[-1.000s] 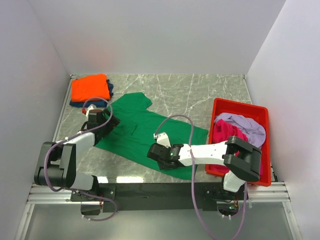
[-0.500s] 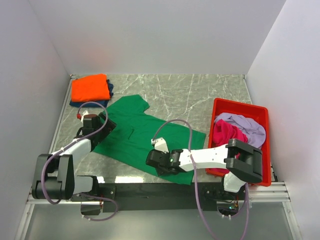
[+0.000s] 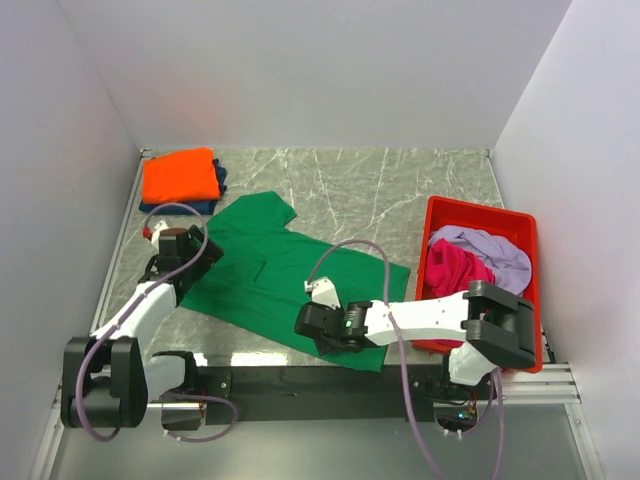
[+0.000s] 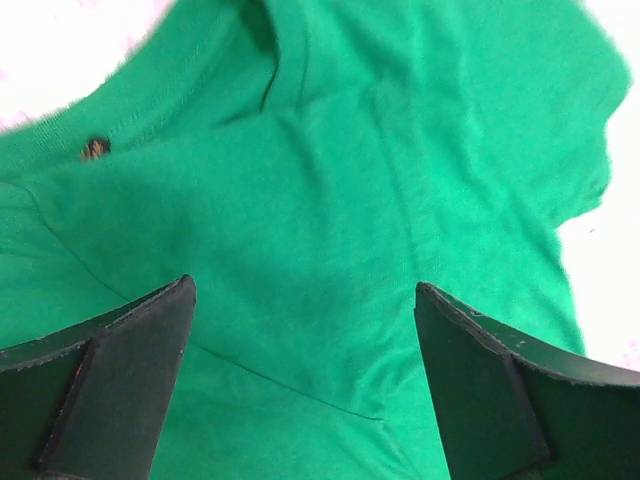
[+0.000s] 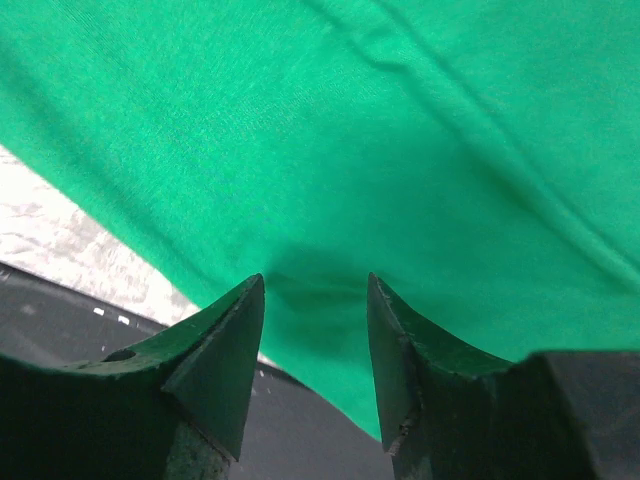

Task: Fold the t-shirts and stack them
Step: Fold the tshirt

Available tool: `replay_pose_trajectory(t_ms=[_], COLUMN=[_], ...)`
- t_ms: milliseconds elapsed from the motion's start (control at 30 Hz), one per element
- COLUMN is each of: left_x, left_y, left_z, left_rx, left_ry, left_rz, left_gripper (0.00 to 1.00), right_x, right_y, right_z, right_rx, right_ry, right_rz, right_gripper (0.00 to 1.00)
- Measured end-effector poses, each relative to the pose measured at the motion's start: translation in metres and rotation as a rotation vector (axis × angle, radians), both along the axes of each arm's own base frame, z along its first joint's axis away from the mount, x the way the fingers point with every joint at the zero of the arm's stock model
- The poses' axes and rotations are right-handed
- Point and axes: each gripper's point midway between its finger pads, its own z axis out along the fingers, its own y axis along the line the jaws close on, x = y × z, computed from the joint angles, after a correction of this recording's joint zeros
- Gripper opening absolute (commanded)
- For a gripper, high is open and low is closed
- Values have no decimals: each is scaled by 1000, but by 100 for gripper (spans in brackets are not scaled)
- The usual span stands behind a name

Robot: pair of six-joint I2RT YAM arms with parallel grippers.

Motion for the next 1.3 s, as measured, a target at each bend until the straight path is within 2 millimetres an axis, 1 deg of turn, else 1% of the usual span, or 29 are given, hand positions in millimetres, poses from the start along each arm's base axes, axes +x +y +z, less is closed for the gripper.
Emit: replay_pose_trajectory(t_ms=[67,133,200,267,333,400,433,533,633,700,733,833,900,967,1067,1167,1233,1300], left_x=[5,15,29,45,69,90,101,132,164,187,193,196,191,189,198,211,220,227], left_y=[3,6,6,0,-14,-27,-34,-49,-67,-88,-99,-122,-133,-140,-146,-149,-151,-152], left_z=[14,33,55,76,99,114,118,121,116,109,104,83,69,62,64,70,75,75], left_rx=[15,28,50,78,108,122,129,158,203,228,236,257,268,276,285,297,304,313], left_ry=[-22,-65,-103,-135,-166,-190,-191,-173,-136,-124,-113,-71,-34,-11,-15,-30,-44,-50], left_rz=[11,22,30,20,-11,-37,-50,-80,-111,-152,-172,-230,-263,-281,-294,-293,-291,-292], left_gripper=[98,98,98,98,98,98,98,97,97,97,97,97,97,97,97,97,97,97], right_x=[3,9,22,42,69,93,105,136,157,166,169,175,176,178,181,182,182,184], right_y=[-3,-6,-8,-16,-32,-48,-59,-87,-115,-131,-138,-155,-164,-172,-182,-190,-194,-194], right_z=[9,22,38,53,66,75,78,80,75,67,63,52,46,43,36,23,14,6], right_rx=[3,18,51,84,105,113,111,98,57,25,11,-37,-63,-78,-94,-119,-141,-155], right_ry=[-17,-41,-68,-102,-135,-166,-180,-198,-199,-183,-174,-146,-129,-119,-97,-61,-33,-9], right_rz=[-6,-16,-41,-93,-166,-233,-271,-358,-429,-468,-483,-518,-533,-547,-573,-590,-596,-597], right_gripper=[56,57,57,57,57,57,57,57,57,57,57,57,57,57,57,57,57,57])
